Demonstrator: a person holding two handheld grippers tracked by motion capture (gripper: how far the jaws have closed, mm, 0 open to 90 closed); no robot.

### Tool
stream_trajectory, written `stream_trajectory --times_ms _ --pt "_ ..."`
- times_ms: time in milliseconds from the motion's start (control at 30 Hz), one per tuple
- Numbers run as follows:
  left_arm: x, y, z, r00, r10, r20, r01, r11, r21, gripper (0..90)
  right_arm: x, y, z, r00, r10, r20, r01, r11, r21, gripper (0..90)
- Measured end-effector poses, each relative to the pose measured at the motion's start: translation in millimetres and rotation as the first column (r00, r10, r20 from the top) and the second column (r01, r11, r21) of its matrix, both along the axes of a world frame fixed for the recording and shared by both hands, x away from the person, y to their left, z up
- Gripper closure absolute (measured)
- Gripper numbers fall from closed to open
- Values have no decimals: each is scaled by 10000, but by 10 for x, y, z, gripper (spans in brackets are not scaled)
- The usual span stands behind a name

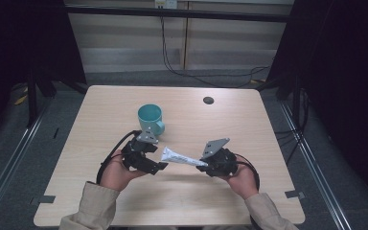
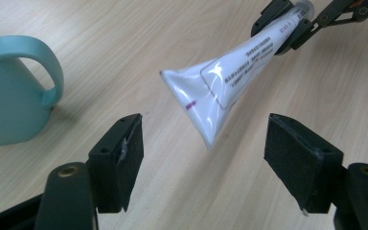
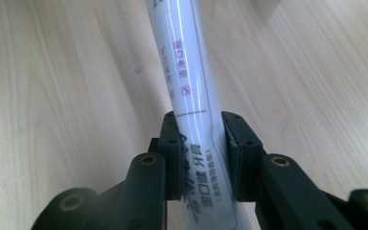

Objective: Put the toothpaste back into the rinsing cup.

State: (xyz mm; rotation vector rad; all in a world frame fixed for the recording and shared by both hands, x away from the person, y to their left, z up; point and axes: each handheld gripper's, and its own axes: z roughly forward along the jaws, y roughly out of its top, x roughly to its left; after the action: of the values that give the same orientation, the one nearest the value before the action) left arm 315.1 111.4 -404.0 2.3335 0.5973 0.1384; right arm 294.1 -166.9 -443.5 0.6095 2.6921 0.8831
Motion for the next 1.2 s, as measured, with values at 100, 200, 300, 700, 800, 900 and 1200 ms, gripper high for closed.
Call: stream_trajectory --times_ms 100,200,300,700,800,900,1200 --pt "-5 7 -33 9999 164 -36 -165 9998 -137 300 11 -27 19 9995 -327 -49 328 9988 371 722" --pt "0 4 -65 9995 299 -103 -302 9989 -366 302 22 -43 36 9980 -626 -119 632 9960 634 722" --pt "2 -19 -90 9995 248 -179 -255 9988 -420 308 25 -44 37 9964 -833 -186 846 9926 874 722" --pt "20 -91 -179 9972 623 -411 -661 9929 -987 305 41 -7 68 9901 -1347 -403 1395 9771 1606 723" --pt "17 -98 -174 9964 747 -399 -793 9887 -1273 305 45 14 80 9896 -1377 -411 1429 9729 1818 723" --pt "18 -106 -168 9955 799 -500 -867 9844 -1533 305 41 50 88 9895 -1385 -401 1437 9705 1935 723" --pt "21 -125 -131 9937 944 -597 -1048 9728 -2067 305 42 140 76 9873 -1501 -518 1581 9591 2346 724"
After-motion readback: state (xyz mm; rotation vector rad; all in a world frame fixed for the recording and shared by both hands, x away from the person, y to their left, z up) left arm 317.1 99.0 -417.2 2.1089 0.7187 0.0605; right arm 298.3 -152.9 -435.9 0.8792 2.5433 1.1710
